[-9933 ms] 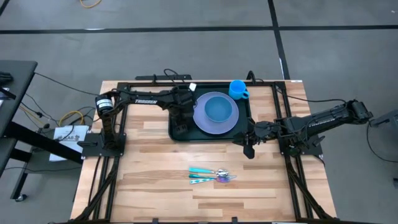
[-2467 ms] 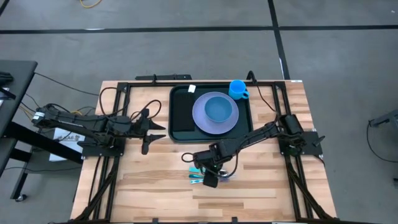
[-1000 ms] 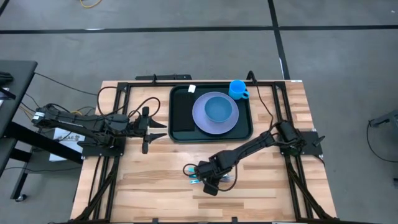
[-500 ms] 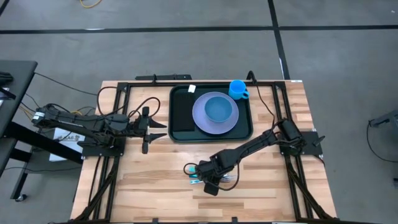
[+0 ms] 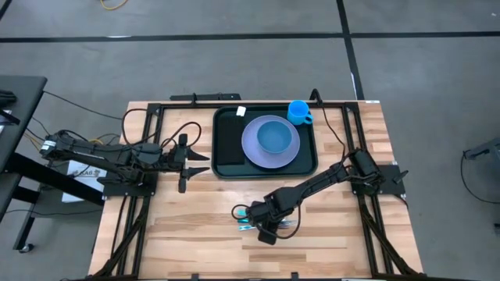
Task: Set up tray
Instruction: Put the blue fork on the black napkin on the black tray
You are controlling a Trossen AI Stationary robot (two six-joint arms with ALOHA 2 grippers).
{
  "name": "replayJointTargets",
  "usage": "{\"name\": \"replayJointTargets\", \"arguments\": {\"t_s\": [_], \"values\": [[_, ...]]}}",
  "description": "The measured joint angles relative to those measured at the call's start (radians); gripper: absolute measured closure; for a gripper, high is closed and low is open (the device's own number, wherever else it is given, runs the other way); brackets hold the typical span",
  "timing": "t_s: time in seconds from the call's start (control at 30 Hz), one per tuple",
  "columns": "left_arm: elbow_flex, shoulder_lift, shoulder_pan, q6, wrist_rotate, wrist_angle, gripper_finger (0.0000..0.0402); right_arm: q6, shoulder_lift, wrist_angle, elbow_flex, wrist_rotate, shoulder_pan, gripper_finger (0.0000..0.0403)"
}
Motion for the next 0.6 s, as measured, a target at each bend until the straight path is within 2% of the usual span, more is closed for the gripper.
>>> {"name": "replayJointTargets", "arguments": {"t_s": [0.6], "values": [[0.000, 0.000, 0.000, 0.000, 0.000, 0.000, 0.0267, -0.010, 0.002, 0.022, 0.001, 0.018, -0.002, 0.0321]]}}
